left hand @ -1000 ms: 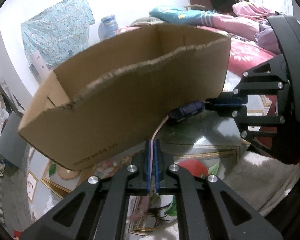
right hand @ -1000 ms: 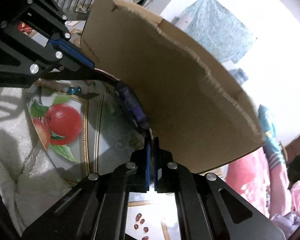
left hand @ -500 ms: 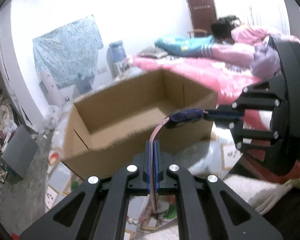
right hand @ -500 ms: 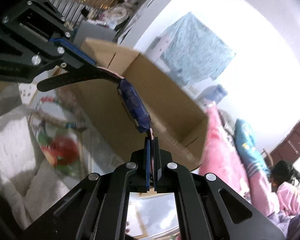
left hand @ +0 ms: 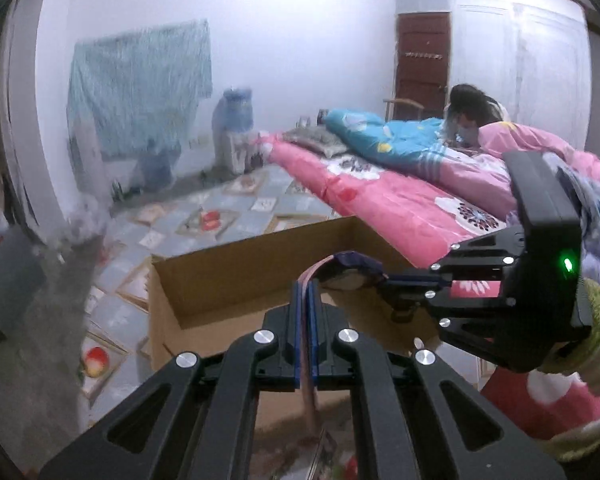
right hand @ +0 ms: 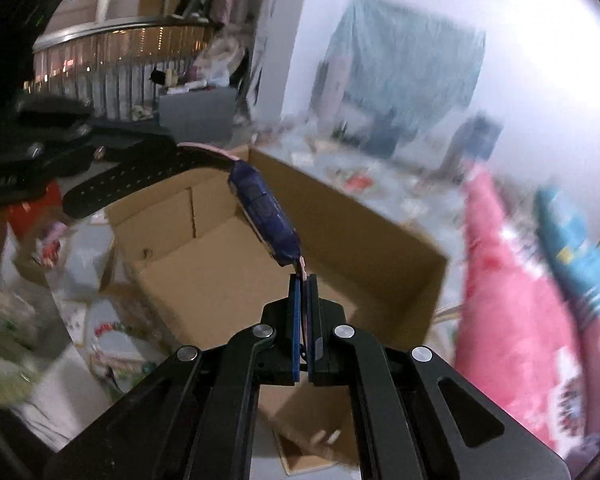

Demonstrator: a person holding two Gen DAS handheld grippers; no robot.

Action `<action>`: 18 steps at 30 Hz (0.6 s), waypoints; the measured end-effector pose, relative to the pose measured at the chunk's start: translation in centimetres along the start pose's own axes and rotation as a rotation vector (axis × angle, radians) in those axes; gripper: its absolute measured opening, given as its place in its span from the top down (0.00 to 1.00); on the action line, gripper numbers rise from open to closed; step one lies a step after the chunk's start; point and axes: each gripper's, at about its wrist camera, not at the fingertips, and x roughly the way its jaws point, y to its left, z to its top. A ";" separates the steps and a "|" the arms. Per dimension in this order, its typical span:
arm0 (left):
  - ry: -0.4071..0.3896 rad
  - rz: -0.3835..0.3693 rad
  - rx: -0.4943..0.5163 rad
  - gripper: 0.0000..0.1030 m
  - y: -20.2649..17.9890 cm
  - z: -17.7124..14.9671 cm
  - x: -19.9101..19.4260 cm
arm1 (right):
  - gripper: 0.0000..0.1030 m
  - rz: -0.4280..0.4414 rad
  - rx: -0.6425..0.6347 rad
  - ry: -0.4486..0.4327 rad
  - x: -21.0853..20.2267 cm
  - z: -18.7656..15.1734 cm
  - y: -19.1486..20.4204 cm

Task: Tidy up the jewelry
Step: 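Lift the pink watch with the right tool and carry it over the box, then lower the watch into the box and open the right tool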

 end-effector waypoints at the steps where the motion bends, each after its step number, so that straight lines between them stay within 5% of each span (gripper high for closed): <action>1: 0.025 -0.005 -0.024 0.97 0.8 0.5 1.1 | 0.99 0.031 0.028 0.042 1.2 0.6 -0.9; 9: 0.314 -0.005 -0.167 0.97 6.2 1.2 11.3 | 0.99 0.239 0.226 0.447 12.2 3.3 -4.9; 15: 0.456 0.073 -0.193 0.95 8.6 1.3 16.3 | 0.92 0.269 0.280 0.597 17.3 4.1 -5.5; 18: 0.463 0.096 -0.206 0.83 9.3 1.6 17.4 | 0.81 0.245 0.318 0.621 18.5 4.6 -6.1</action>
